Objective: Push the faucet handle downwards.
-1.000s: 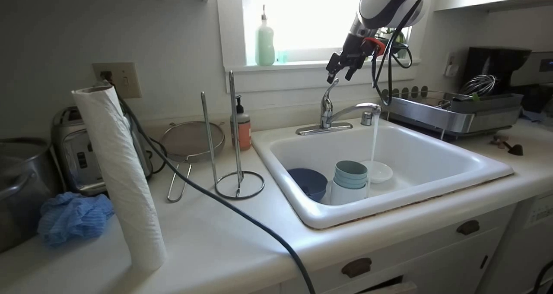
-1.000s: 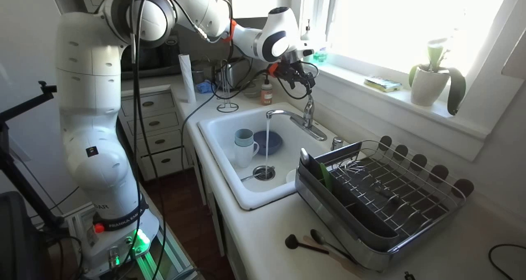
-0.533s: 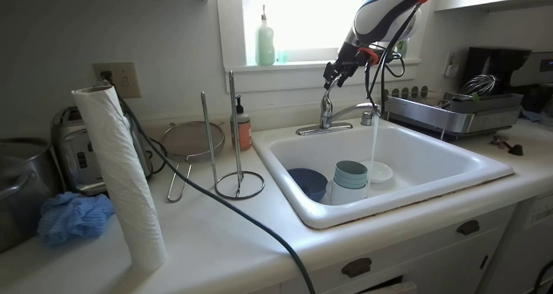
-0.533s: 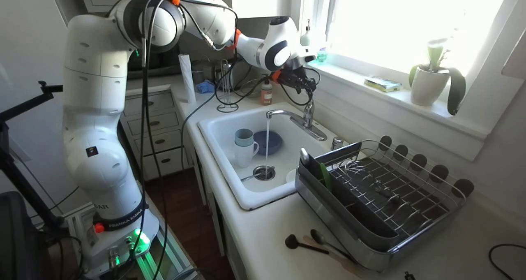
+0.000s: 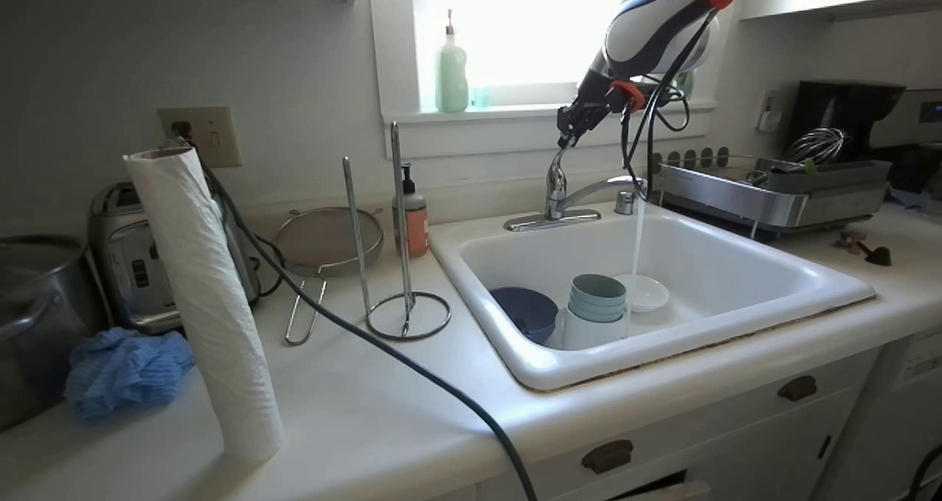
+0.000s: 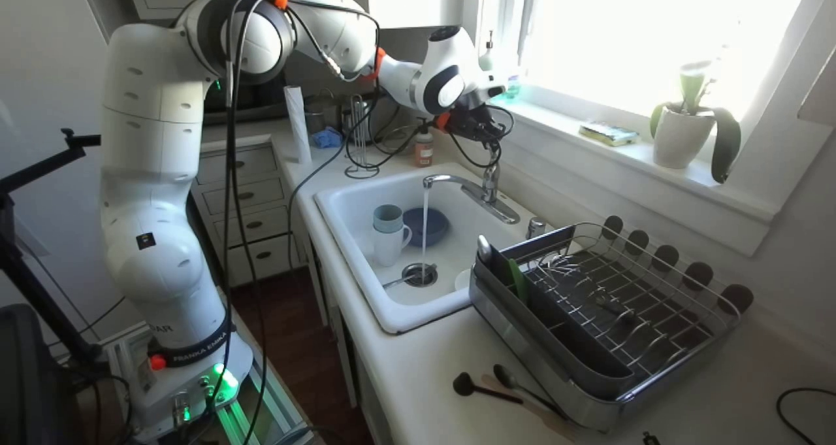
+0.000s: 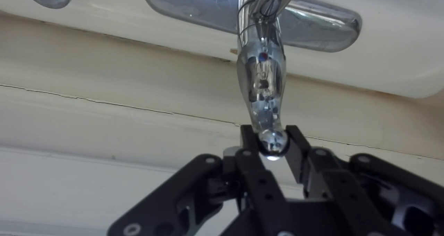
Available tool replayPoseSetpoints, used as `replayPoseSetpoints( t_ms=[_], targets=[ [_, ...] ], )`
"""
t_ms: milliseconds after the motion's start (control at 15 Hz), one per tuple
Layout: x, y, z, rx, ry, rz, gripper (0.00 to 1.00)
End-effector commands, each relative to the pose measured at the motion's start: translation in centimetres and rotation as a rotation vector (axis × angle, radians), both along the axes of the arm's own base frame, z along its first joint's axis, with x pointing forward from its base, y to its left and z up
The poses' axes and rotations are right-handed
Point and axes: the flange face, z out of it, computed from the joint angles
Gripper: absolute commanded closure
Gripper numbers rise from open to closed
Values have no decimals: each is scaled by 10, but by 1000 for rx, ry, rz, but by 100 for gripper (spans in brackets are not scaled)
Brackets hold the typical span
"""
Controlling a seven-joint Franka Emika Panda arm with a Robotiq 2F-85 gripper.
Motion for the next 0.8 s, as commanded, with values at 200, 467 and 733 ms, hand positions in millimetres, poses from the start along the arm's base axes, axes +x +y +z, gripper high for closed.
replayPoseSetpoints(
  t_ms=[200,467,733],
  targets=[
    [-10,0,-8,-4,157,-5,93],
    [-26,-2,-20,-18,318,-17,93],
    [-26,0,-27,-59,344,-3,93]
  ],
)
